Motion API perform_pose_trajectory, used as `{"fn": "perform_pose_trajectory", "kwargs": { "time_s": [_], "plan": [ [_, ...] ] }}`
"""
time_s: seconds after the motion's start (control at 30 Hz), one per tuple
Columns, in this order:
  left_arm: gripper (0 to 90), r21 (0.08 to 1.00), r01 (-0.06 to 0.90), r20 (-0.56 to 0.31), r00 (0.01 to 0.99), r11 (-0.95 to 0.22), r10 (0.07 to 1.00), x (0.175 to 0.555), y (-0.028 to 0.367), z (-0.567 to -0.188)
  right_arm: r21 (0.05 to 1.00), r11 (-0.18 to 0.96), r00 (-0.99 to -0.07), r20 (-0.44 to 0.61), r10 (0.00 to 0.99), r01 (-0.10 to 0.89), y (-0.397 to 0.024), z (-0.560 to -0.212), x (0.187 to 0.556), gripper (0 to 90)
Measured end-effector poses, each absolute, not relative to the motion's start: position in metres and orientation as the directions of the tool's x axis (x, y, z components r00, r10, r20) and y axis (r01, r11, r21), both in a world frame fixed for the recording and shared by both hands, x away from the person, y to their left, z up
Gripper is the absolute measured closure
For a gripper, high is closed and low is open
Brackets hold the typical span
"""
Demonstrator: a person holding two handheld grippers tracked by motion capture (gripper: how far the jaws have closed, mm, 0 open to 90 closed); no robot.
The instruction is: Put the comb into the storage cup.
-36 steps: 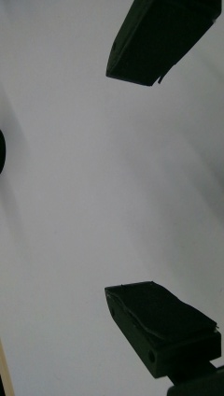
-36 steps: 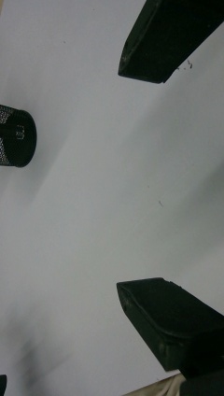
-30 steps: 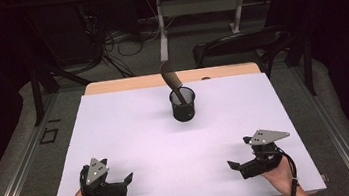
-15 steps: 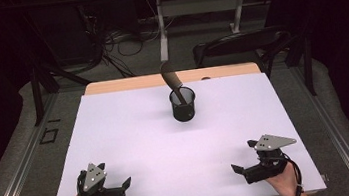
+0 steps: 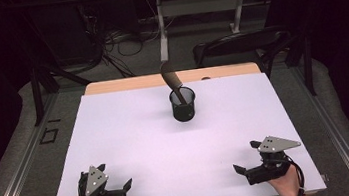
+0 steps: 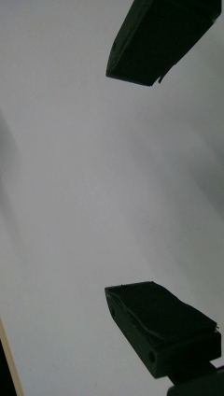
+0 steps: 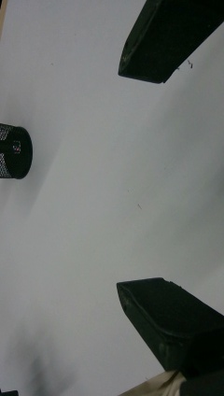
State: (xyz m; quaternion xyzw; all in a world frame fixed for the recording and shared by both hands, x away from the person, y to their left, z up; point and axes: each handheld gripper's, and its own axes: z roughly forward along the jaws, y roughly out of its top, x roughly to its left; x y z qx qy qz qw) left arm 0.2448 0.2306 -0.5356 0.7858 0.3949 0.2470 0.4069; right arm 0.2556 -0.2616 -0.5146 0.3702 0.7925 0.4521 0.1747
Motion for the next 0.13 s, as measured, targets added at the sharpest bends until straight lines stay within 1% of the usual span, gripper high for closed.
{"fn": "perform_pose_trajectory", "kwargs": {
  "time_s": [0.13],
  "plan": [
    [0.0,0.834,0.424,0.057,0.571,-0.353,0.819,0.2468,0.2312,-0.5367,0.851,0.311,-0.663,0.058,0.746,0.424,-0.2632,-0.514,0.2552,0.0]
  ]
}}
